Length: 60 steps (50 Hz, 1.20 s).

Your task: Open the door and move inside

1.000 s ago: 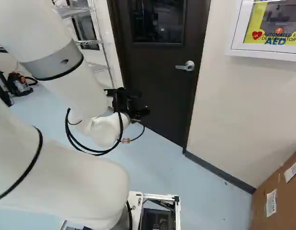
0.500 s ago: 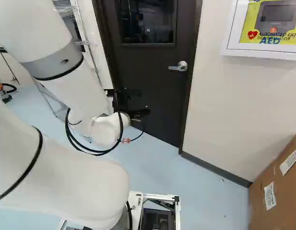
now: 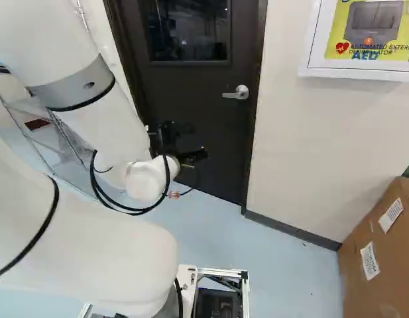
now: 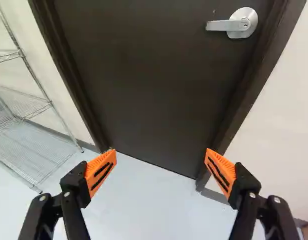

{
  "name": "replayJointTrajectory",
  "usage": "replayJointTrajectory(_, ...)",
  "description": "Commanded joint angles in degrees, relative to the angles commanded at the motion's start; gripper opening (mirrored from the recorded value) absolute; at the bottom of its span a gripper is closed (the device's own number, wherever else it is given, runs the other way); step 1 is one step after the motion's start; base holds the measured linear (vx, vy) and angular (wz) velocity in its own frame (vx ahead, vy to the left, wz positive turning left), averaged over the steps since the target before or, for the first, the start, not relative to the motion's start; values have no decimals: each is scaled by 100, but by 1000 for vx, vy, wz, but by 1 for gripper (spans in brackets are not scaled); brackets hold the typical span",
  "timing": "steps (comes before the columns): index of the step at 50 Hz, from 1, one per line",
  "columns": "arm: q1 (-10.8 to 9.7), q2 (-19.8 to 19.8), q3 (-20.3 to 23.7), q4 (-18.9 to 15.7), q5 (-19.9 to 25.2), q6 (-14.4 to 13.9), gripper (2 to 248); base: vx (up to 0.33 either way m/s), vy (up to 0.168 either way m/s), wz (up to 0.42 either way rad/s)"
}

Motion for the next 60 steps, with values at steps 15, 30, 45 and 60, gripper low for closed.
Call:
replayJointTrajectory(15,0,0,0,0,0,0,247,104,59,-232)
replayJointTrajectory(30,0,0,0,0,0,0,247,99,62,-237)
replayJointTrajectory(45,0,0,0,0,0,0,247,99,62,-239)
replayJointTrajectory(60,0,0,0,0,0,0,247,99,61,-233)
